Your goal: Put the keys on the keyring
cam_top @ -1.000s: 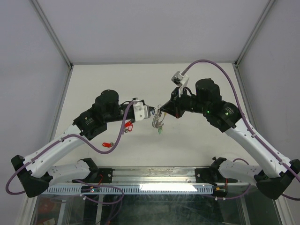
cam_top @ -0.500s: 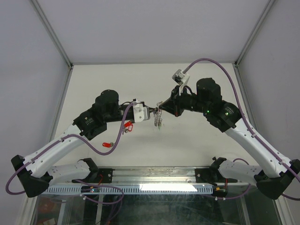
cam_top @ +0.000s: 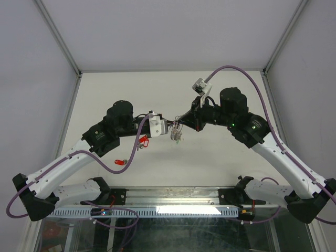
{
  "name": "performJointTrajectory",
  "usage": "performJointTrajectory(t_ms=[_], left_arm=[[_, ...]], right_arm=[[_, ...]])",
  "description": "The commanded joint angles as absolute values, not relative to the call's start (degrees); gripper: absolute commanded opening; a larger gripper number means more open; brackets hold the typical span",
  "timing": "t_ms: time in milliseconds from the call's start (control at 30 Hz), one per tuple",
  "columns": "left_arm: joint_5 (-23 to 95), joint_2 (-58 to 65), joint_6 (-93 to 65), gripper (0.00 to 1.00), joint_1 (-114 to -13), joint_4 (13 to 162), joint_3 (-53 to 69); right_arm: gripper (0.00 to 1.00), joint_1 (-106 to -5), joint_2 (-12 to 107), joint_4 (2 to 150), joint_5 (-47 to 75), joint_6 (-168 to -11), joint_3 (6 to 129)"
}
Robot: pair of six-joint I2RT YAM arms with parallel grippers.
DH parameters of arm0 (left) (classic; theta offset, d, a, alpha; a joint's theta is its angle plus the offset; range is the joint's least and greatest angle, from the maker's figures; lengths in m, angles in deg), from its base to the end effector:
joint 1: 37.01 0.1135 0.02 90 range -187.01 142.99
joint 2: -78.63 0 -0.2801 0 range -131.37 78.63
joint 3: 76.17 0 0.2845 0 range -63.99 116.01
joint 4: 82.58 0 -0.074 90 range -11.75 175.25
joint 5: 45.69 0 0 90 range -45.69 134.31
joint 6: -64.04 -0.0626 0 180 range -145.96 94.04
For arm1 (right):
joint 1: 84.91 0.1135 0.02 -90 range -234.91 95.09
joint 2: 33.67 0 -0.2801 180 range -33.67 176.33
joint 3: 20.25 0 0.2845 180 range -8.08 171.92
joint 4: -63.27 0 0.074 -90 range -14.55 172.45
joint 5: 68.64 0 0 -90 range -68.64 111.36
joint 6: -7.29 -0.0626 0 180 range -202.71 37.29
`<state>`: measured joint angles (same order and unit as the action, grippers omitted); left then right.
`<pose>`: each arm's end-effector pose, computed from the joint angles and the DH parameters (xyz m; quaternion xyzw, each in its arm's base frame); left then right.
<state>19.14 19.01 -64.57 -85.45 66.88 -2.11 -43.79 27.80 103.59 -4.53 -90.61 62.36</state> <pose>0.1654 -0.2267 0.3899 0.6321 0.4753 -0.2238 0.5696 0.1889 0.2012 0.4194 -0.3514 0.7241 0.4004 0.4381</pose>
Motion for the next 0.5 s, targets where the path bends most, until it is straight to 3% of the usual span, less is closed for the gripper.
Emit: performJointTrajectory(t_ms=[0, 467], left_arm=[[18.95, 19.38, -65.35, 0.00, -86.15, 70.42, -0.01], [20.71, 19.93, -64.54, 0.00, -86.16, 72.32, -0.37]], right_arm=[[0.00, -43.74, 27.32, 100.45, -6.45, -91.39, 62.93], [0.00, -43.69, 28.20, 101.64, -7.91, -91.32, 63.28]])
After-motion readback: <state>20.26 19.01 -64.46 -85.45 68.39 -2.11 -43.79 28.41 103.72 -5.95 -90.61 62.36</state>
